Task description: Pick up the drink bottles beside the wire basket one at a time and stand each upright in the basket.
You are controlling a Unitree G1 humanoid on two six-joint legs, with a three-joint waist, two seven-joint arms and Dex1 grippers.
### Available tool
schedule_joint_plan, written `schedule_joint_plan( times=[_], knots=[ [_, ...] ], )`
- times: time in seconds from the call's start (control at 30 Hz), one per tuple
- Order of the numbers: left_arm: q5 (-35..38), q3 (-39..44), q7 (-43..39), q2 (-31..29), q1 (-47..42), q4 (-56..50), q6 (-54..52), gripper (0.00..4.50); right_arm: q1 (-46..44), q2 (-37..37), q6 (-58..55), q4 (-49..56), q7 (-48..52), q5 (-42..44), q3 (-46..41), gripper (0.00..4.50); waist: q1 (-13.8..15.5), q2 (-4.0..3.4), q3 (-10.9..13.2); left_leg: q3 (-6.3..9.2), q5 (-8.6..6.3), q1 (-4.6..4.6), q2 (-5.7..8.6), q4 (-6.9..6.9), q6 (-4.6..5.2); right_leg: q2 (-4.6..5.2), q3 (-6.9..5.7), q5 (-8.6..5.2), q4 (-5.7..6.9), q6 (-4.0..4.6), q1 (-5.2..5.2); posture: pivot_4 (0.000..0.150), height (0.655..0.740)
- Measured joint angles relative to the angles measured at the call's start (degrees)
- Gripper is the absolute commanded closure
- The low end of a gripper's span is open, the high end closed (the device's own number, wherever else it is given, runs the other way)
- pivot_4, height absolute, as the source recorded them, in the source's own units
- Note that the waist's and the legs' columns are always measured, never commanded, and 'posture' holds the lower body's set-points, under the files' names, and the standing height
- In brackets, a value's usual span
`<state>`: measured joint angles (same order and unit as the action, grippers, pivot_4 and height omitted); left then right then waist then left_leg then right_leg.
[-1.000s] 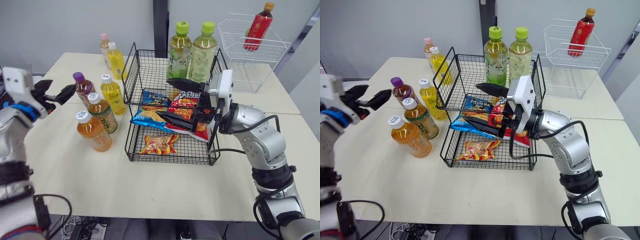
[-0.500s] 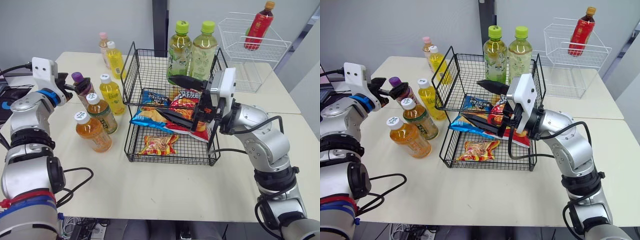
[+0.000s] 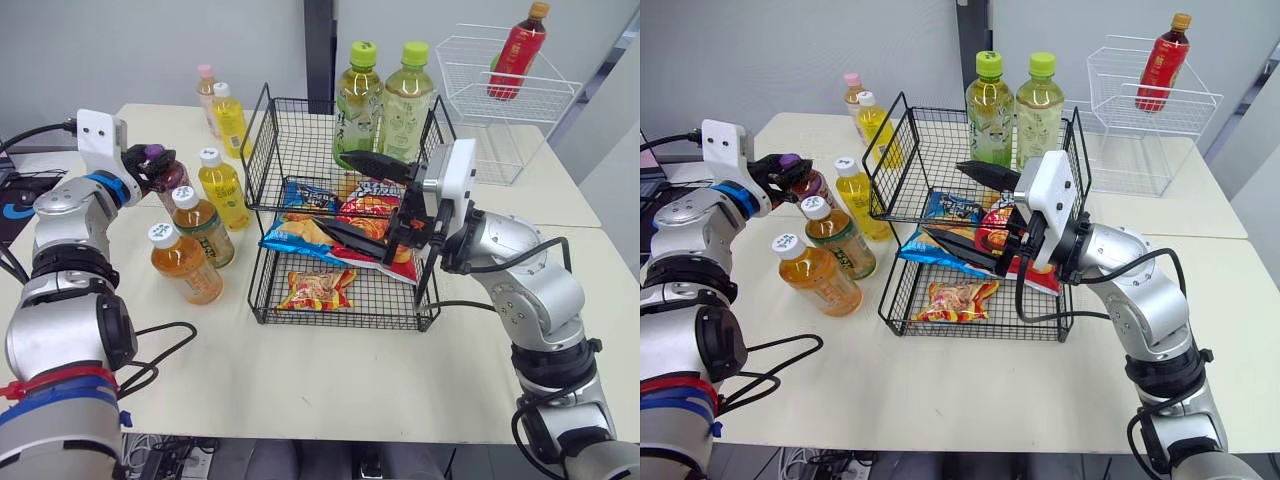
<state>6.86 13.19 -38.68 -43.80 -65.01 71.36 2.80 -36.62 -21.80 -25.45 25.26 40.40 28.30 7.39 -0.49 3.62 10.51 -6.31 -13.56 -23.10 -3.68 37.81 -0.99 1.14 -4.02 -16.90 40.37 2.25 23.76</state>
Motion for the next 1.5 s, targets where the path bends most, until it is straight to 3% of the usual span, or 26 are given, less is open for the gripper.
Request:
schedule_joint_plan(
  times=[0.37, 0.6, 0.9, 1.3, 1.5],
  knots=[
    [-0.82, 0.23, 1.49, -0.38, -0.48, 1.16, 0.67, 3.14, 0.68, -0.04, -0.3, 1.3, -0.93, 0.02, 0.0, 0.0, -0.68, 0.0, 0.0, 0.0, 0.0, 0.02, -0.01, 0.01, 0.0, 0.0, 0.0, 0.0, 0.04, 0.0, 0.0, 0.15, 0.74],
    [-0.68, 0.69, -3.15, -6.2, -1.34, -0.49, 0.29, 3.14, 1.26, -0.02, -0.14, 1.31, -1.59, -0.09, -0.07, 0.0, -1.21, 0.06, 0.03, 0.04, 0.13, -0.56, -0.01, 0.06, -0.22, -0.01, -0.05, 0.16, 0.09, 0.28, 0.55, 0.15, 0.74],
    [2.17, -0.22, -15.61, -9.19, -18.73, -12.64, -14.84, 3.14, 2.31, 1.64, 2.97, 1.33, -3.59, -2.97, 0.01, 0.0, -0.38, 0.29, 0.15, 0.19, 0.12, -0.86, 0.07, 0.14, -0.2, 0.0, -0.17, 0.24, -0.29, 0.12, 0.55, 0.15, 0.74],
    [4.44, -5.16, -21.64, 2.67, -34.88, -18.43, -31.28, 3.14, 3.65, 4.35, 6.56, 1.79, -9.35, -8.06, -0.04, 0.0, -0.52, 0.22, 0.19, 0.15, 0.13, -0.83, 0.08, 0.15, -0.21, -0.02, -0.09, 0.25, -0.29, 0.12, 0.54, 0.15, 0.74],
    [4.49, -7.17, -24.39, 5.53, -35.84, -19.13, -32.27, 3.14, 4.48, 4.35, 6.72, 2.54, -10.89, -9.2, -0.18, 0.0, -1.5, 0.02, 0.29, 0.08, 0.18, -0.7, 0.03, 0.14, -0.28, -0.09, 0.05, 0.24, 0.02, 0.13, 0.65, 0.15, 0.74]
  ],
)
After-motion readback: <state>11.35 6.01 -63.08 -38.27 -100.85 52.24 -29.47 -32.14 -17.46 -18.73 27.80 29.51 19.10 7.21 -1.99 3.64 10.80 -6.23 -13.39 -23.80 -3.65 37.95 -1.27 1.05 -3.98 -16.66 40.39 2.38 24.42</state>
